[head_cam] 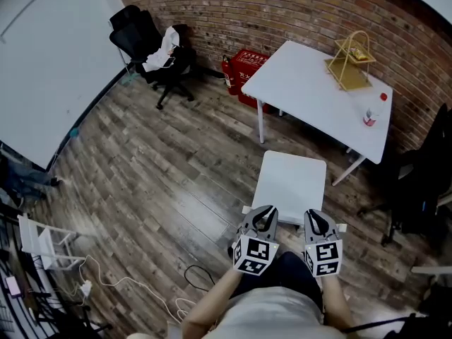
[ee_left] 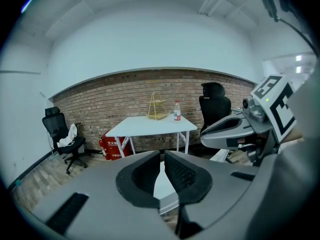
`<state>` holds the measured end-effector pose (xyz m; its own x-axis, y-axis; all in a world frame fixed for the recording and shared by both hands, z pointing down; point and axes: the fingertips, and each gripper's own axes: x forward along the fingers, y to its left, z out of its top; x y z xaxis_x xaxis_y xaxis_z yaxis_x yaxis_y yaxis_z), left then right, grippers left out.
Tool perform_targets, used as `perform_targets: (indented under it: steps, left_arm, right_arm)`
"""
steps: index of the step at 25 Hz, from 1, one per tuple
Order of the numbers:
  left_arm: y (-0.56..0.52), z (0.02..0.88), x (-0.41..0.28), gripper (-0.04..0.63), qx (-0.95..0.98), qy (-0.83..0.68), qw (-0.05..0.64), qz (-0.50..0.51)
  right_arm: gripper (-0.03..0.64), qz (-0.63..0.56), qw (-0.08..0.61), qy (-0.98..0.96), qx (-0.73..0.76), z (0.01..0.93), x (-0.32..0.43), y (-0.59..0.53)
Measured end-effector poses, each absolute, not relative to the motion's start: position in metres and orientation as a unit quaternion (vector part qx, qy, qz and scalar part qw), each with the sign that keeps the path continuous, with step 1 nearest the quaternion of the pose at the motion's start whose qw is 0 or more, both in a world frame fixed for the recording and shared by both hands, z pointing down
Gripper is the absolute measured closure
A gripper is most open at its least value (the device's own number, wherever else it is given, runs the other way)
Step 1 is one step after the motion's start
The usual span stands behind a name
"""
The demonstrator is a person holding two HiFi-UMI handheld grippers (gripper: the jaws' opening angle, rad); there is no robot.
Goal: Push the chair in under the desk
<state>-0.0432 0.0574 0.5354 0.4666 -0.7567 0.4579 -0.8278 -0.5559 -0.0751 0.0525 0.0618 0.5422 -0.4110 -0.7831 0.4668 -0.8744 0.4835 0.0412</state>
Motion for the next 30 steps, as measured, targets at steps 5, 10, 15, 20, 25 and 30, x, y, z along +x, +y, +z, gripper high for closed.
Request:
perform_targets:
  steps: [5,10,15,20,25,30]
  left_arm:
    - [0.056,0.545,-0.043,0.558,0.862,-0.437,0.085,0.242]
    - [0.052,0.557,-0.030,0.514,0.871,-0.395,0.078,0.282]
    - [0.051,0.570,-0.017,0.489,0.878,-0.353,0.068,0.315]
    - [0.056,0.580,-0.001,0.407,0.881,-0.297,0.015,0.368]
    - [0.062,0.607,0.007,0.317,0.857,-0.234,-0.051,0.457]
    - [0.066,0.632,0.021,0.299,0.842,-0.192,-0.063,0.501]
  right_arm:
    - [0.598,0.104,0.256,-0.841,0.466,0.551,0.055,0.064]
    - [0.598,0.103,0.295,-0.847,0.429,0.560,0.061,0.064]
    - [0.464,0.115,0.333,-0.857,0.376,0.574,0.060,0.068]
    - [0.416,0.063,0.420,-0.863,0.275,0.596,0.051,0.076]
    - [0.382,0.039,0.489,-0.849,0.197,0.623,0.049,0.087]
    - [0.374,-0.009,0.539,-0.824,0.173,0.642,0.057,0.085]
